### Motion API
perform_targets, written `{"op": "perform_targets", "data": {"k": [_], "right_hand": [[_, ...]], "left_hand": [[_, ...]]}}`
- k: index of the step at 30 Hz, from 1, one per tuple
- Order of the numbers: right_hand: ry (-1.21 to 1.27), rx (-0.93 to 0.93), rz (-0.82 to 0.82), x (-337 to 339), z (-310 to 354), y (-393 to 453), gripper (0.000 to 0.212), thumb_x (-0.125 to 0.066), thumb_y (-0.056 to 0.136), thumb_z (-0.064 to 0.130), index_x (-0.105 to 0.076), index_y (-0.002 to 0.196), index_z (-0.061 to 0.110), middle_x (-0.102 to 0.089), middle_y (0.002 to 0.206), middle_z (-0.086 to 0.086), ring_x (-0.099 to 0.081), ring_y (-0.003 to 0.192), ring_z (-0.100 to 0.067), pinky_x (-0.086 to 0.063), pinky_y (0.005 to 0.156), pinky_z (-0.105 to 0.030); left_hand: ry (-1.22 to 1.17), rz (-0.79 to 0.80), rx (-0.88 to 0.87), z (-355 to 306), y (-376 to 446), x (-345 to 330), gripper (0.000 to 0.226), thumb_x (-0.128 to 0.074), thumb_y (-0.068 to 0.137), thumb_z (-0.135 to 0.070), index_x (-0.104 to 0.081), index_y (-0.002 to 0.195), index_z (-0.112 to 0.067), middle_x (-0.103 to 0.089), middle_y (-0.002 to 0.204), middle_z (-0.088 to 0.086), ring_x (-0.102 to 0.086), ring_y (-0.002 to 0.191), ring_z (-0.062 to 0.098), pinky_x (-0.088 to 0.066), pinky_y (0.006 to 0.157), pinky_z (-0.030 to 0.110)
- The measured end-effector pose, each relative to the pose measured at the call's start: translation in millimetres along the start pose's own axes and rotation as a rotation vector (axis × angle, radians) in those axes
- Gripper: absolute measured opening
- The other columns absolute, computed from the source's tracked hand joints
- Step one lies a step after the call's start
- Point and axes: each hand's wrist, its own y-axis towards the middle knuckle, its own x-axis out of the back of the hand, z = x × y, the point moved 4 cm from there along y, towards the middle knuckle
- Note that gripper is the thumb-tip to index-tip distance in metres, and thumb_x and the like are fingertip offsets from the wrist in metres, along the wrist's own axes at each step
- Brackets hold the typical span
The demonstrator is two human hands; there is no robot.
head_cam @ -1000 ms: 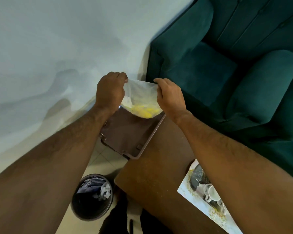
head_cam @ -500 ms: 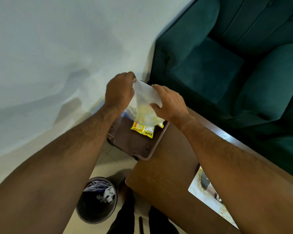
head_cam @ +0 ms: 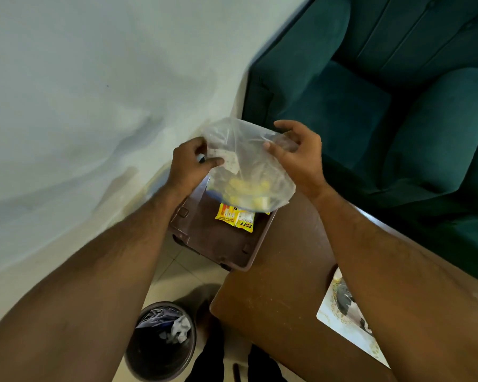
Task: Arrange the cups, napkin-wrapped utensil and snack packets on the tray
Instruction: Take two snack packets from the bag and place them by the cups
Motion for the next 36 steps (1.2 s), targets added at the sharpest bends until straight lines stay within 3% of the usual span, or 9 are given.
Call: {"op": "perform_targets", "data": {"k": [4, 11, 14, 17, 22, 28, 31, 34, 36], "right_hand": [[0.351, -0.299, -0.028, 4, -29, -12, 0.071, -0.079, 0.083, 0.04, -0.052, 0.143, 0.013, -0.07, 0.12, -0.018, -0.071, 0.111, -0.026, -0.059, 0.095, -0.038], [0.421, -0.487, 0.23, -16, -96, -57, 0.094, -0.079, 0.08, -0.008, -0.027, 0.156, 0.013, -0.068, 0.127, -0.02, -0.071, 0.113, -0.032, -0.06, 0.092, -0.046], [0.414, -0.539, 0.238, -26, -115, -62, 0.093, -0.081, 0.076, -0.011, -0.033, 0.153, 0.013, -0.071, 0.122, -0.018, -0.072, 0.11, -0.032, -0.059, 0.094, -0.051], [0.41, -0.562, 0.123, -31, -131, -62, 0.077, -0.085, 0.076, -0.003, -0.047, 0.142, 0.013, -0.072, 0.118, -0.011, -0.075, 0.103, -0.029, -0.062, 0.089, -0.051], [0.555, -0.584, -0.042, -34, -148, -56, 0.061, -0.083, 0.079, 0.006, -0.046, 0.126, 0.021, -0.071, 0.116, -0.015, -0.076, 0.085, -0.043, -0.063, 0.066, -0.043], [0.439, -0.423, -0.088, -36, -158, -53, 0.051, -0.073, 0.087, 0.003, -0.046, 0.121, 0.03, -0.077, 0.087, -0.008, -0.075, 0.074, -0.031, -0.063, 0.069, -0.04], [0.376, -0.312, -0.072, -39, -153, -51, 0.071, -0.077, 0.079, -0.002, -0.047, 0.134, 0.031, -0.066, 0.12, -0.008, -0.073, 0.097, -0.014, -0.062, 0.072, -0.032], [0.267, -0.198, 0.053, -42, -152, -53, 0.086, -0.086, 0.08, 0.011, -0.042, 0.149, 0.037, -0.034, 0.154, -0.001, -0.064, 0.122, -0.015, -0.063, 0.085, -0.037], [0.049, -0.091, 0.14, -43, -153, -55, 0.094, -0.092, 0.073, 0.028, -0.042, 0.153, 0.033, -0.021, 0.162, -0.003, -0.042, 0.143, -0.026, -0.051, 0.106, -0.028]], "left_hand": [[-0.061, -0.105, 0.046, 10, 5, -8, 0.029, -0.077, 0.088, -0.02, -0.063, 0.082, 0.005, -0.059, 0.073, 0.015, -0.051, 0.07, 0.023, -0.044, 0.067, 0.036], [-0.152, -0.207, 0.136, 30, 8, -25, 0.021, -0.074, 0.093, -0.018, -0.068, 0.094, 0.002, -0.066, 0.084, 0.006, -0.06, 0.057, -0.006, -0.043, 0.048, 0.009], [-0.277, -0.219, 0.221, 45, 7, -36, 0.016, -0.073, 0.094, -0.018, -0.066, 0.092, -0.003, -0.068, 0.082, 0.006, -0.065, 0.06, -0.002, -0.053, 0.05, 0.02], [-0.318, -0.224, 0.291, 57, 3, -41, 0.026, -0.073, 0.095, -0.025, -0.067, 0.104, -0.002, -0.072, 0.092, 0.006, -0.071, 0.076, 0.012, -0.057, 0.062, 0.027], [-0.446, -0.128, 0.383, 82, -12, -53, 0.063, -0.08, 0.088, -0.018, -0.042, 0.137, -0.008, -0.059, 0.113, -0.009, -0.064, 0.088, -0.002, -0.053, 0.059, 0.009], [-0.368, -0.277, 0.349, 106, -20, -53, 0.059, -0.074, 0.089, -0.003, -0.03, 0.126, -0.019, -0.061, 0.115, 0.011, -0.072, 0.08, 0.008, -0.057, 0.059, 0.017], [-0.223, -0.356, 0.22, 105, -18, -49, 0.053, -0.077, 0.091, -0.019, -0.036, 0.124, -0.011, -0.064, 0.094, 0.001, -0.072, 0.069, 0.008, -0.056, 0.052, 0.022], [-0.041, -0.253, 0.179, 108, -9, -54, 0.04, -0.079, 0.088, -0.037, -0.064, 0.111, -0.007, -0.058, 0.117, 0.012, -0.065, 0.104, 0.029, -0.06, 0.084, 0.041], [-0.046, -0.183, 0.198, 113, -8, -59, 0.031, -0.082, 0.084, -0.036, -0.076, 0.101, -0.01, -0.045, 0.126, 0.01, -0.055, 0.121, 0.029, -0.051, 0.104, 0.035]]}}
